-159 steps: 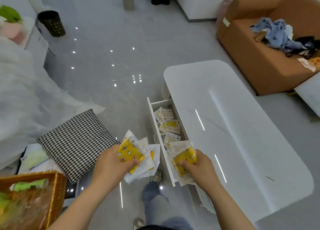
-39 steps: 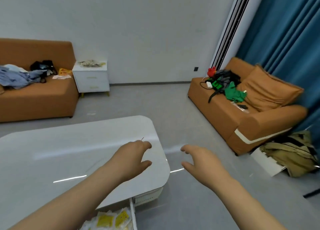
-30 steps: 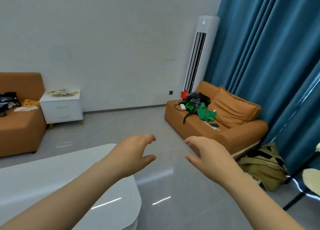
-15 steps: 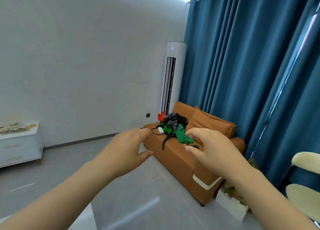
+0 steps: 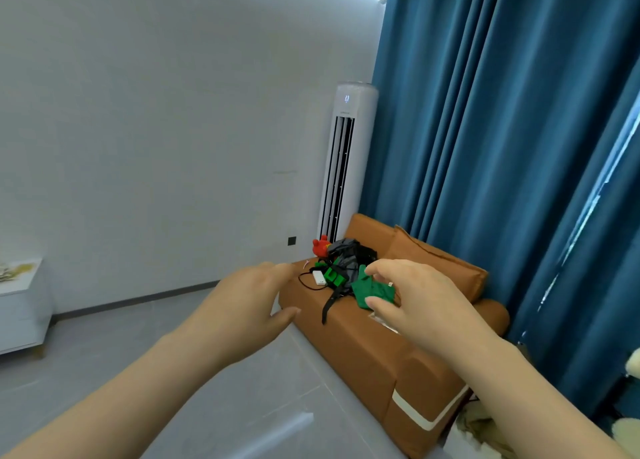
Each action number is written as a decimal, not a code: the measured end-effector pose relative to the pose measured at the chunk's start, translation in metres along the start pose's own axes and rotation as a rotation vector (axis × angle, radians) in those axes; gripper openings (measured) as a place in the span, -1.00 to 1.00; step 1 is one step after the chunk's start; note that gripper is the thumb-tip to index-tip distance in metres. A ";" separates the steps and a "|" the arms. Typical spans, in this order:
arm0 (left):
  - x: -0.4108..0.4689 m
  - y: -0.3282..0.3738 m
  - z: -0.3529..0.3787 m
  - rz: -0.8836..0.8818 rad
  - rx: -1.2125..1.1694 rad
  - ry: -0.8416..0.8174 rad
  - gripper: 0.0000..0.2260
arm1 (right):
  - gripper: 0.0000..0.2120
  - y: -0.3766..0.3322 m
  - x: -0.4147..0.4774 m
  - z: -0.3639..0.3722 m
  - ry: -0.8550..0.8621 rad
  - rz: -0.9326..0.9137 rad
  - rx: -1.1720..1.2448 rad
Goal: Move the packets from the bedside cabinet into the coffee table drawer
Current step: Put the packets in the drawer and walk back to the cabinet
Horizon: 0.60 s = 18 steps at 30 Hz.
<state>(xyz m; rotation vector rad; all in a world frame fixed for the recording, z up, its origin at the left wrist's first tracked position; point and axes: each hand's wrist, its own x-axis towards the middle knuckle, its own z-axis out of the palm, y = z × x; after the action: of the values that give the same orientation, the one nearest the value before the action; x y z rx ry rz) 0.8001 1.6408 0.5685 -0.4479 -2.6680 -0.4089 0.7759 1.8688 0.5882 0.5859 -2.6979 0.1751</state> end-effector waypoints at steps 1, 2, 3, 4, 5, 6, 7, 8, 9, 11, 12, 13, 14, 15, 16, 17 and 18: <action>0.012 -0.004 0.006 -0.005 0.001 0.000 -0.55 | -0.64 0.006 0.012 0.005 -0.006 -0.006 0.000; 0.023 -0.009 0.012 -0.011 0.006 0.000 -0.56 | -0.64 0.013 0.024 0.010 -0.008 -0.014 0.000; 0.036 -0.013 0.018 -0.019 0.013 0.000 -0.56 | -0.65 0.020 0.036 0.016 -0.008 -0.023 0.001; 0.047 -0.018 0.025 -0.030 0.021 0.000 -0.57 | -0.66 0.028 0.048 0.021 -0.007 -0.033 0.004; 0.059 -0.022 0.031 -0.039 0.027 0.003 -0.58 | -0.68 0.036 0.061 0.026 -0.008 -0.042 0.009; 0.071 -0.025 0.037 -0.047 0.034 0.007 -0.60 | -0.69 0.045 0.074 0.031 -0.012 -0.051 0.013; 0.083 -0.029 0.042 -0.055 0.041 0.010 -0.61 | -0.70 0.054 0.088 0.036 -0.012 -0.062 0.014; 0.095 -0.032 0.047 -0.065 0.045 0.013 -0.61 | -0.70 0.064 0.102 0.041 -0.010 -0.075 0.014; 0.107 -0.035 0.052 -0.082 0.046 0.015 -0.61 | -0.69 0.073 0.117 0.045 -0.008 -0.088 0.018; 0.132 -0.043 0.060 -0.121 0.065 0.024 -0.58 | -0.63 0.090 0.147 0.054 -0.015 -0.113 0.033; 0.144 -0.047 0.064 -0.133 0.084 0.033 -0.58 | -0.60 0.097 0.163 0.059 -0.019 -0.129 0.039; 0.156 -0.051 0.069 -0.147 0.096 0.037 -0.58 | -0.59 0.104 0.178 0.064 -0.026 -0.147 0.052; 0.166 -0.056 0.074 -0.170 0.102 0.037 -0.58 | -0.59 0.109 0.192 0.069 -0.036 -0.163 0.070; 0.175 -0.062 0.078 -0.192 0.111 0.036 -0.58 | -0.59 0.112 0.206 0.076 -0.045 -0.179 0.088; 0.183 -0.068 0.082 -0.210 0.125 0.035 -0.57 | -0.59 0.115 0.220 0.083 -0.055 -0.196 0.099; 0.190 -0.076 0.086 -0.227 0.135 0.035 -0.57 | -0.59 0.116 0.234 0.091 -0.065 -0.217 0.103; 0.196 -0.084 0.090 -0.248 0.139 0.036 -0.57 | -0.59 0.116 0.247 0.099 -0.074 -0.238 0.105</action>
<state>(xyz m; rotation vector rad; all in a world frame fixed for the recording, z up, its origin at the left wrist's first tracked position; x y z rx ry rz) 0.5685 1.6438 0.5566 -0.0668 -2.7030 -0.2957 0.4856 1.8621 0.5863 0.9554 -2.6729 0.2355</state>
